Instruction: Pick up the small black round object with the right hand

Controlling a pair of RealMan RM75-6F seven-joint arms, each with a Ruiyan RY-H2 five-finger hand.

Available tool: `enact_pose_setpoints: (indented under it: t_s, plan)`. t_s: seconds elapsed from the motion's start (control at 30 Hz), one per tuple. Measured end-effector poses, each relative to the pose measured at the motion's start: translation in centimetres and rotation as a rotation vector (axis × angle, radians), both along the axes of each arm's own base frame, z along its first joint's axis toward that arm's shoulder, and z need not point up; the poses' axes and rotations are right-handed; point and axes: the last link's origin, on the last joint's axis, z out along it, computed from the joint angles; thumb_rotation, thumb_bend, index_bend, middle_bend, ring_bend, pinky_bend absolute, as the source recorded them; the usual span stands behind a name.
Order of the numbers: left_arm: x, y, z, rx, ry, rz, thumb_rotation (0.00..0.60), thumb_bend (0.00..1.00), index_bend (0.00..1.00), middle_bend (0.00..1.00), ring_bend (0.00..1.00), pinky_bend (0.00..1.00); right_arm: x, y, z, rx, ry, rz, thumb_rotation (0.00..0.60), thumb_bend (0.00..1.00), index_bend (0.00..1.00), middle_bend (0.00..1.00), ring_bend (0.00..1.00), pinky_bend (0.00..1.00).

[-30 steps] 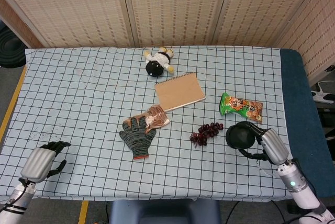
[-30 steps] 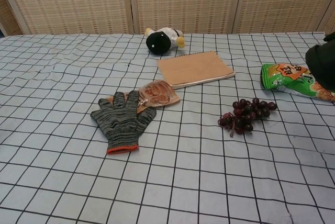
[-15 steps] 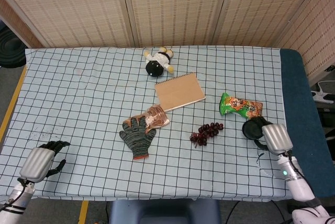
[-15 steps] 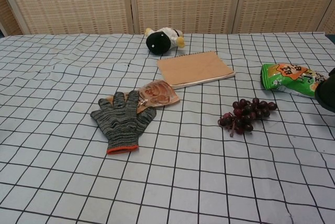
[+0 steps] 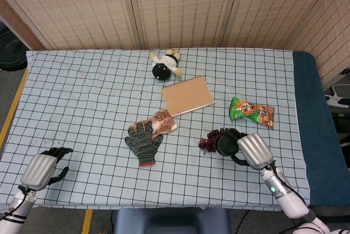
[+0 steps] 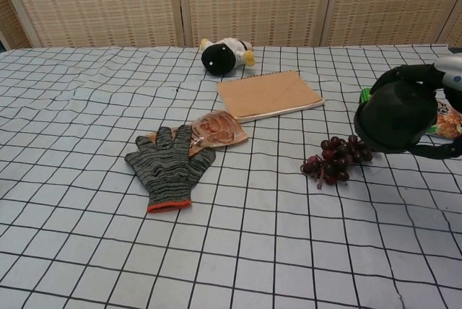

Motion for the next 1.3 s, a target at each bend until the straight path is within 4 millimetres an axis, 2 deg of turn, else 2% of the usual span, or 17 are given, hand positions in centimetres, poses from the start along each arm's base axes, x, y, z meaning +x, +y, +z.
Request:
enact_pose_setpoints:
  t_s: [0.17, 0.23, 0.3, 0.4, 0.6, 0.67, 0.73, 0.83, 0.97, 1.07, 1.17, 1.3]
  plan:
    - [0.0, 0.1, 0.0, 0.001, -0.002, 0.001, 0.6, 0.39, 0.28, 0.33, 0.31, 0.51, -3.9, -1.1, -0.1, -0.033, 0.188, -0.112, 0.6, 0.32, 0.75, 0.59, 0.53, 0.77]
    - [0.0, 0.0, -0.1, -0.002, -0.002, 0.003, 0.6, 0.39, 0.28, 0.33, 0.31, 0.51, -5.0, -1.5, -0.2, -0.049, 0.269, -0.15, 0.6, 0.32, 0.75, 0.59, 0.53, 0.77]
    - [0.0, 0.0, -0.1, -0.005, -0.001, 0.004, 0.6, 0.39, 0.28, 0.33, 0.31, 0.51, -5.3, -1.6, -0.3, -0.057, 0.313, -0.166, 0.6, 0.32, 0.75, 0.59, 0.53, 0.77]
    - [0.0, 0.0, -0.1, -0.004, 0.003, 0.002, 0.6, 0.39, 0.28, 0.33, 0.31, 0.51, -4.2, -1.5, -0.5, -0.054, 0.293, -0.135, 0.6, 0.32, 0.75, 0.59, 0.53, 0.77]
    - [0.0, 0.0, 0.0, -0.002, 0.0, 0.001, 0.6, 0.39, 0.28, 0.33, 0.31, 0.51, 1.5, 0.0, -0.6, 0.004, 0.029, 0.035, 0.6, 0.32, 0.75, 0.59, 0.53, 0.77]
    - [0.0, 0.0, 0.0, -0.002, 0.001, -0.001, 0.6, 0.39, 0.28, 0.33, 0.31, 0.51, 2.4, 0.4, -0.5, 0.019, -0.031, 0.081, 0.6, 0.32, 0.75, 0.59, 0.53, 0.77]
    - [0.0, 0.0, 0.0, -0.003, -0.001, 0.002, 0.6, 0.39, 0.28, 0.33, 0.31, 0.51, 2.6, 0.6, -0.6, 0.033, -0.045, 0.112, 0.6, 0.32, 0.75, 0.59, 0.53, 0.77]
    - [0.0, 0.0, 0.0, -0.001, -0.001, 0.0, 0.6, 0.39, 0.28, 0.33, 0.31, 0.51, 0.9, 0.3, -0.8, 0.03, 0.025, 0.091, 0.6, 0.32, 0.74, 0.59, 0.53, 0.77]
    - [0.0, 0.0, -0.1, -0.004, 0.001, 0.005, 0.6, 0.39, 0.28, 0.33, 0.31, 0.51, -3.5, -0.7, -0.8, 0.011, 0.16, -0.025, 0.6, 0.32, 0.7, 0.59, 0.51, 0.76]
    - [0.0, 0.1, -0.2, -0.006, 0.004, 0.004, 0.6, 0.39, 0.28, 0.33, 0.31, 0.51, -5.8, -1.0, -0.8, 0.013, 0.168, -0.096, 0.6, 0.32, 0.67, 0.58, 0.48, 0.75]
    - [0.0, 0.1, -0.3, -0.01, 0.009, 0.007, 0.6, 0.39, 0.28, 0.33, 0.31, 0.51, -7.4, -1.0, -1.0, 0.035, 0.132, -0.131, 0.6, 0.32, 0.62, 0.55, 0.39, 0.67]
    - [0.1, 0.1, -0.3, -0.009, 0.009, 0.002, 0.6, 0.39, 0.28, 0.33, 0.31, 0.51, -9.4, -0.8, -1.4, 0.075, 0.127, -0.165, 0.6, 0.32, 0.56, 0.42, 0.25, 0.56]
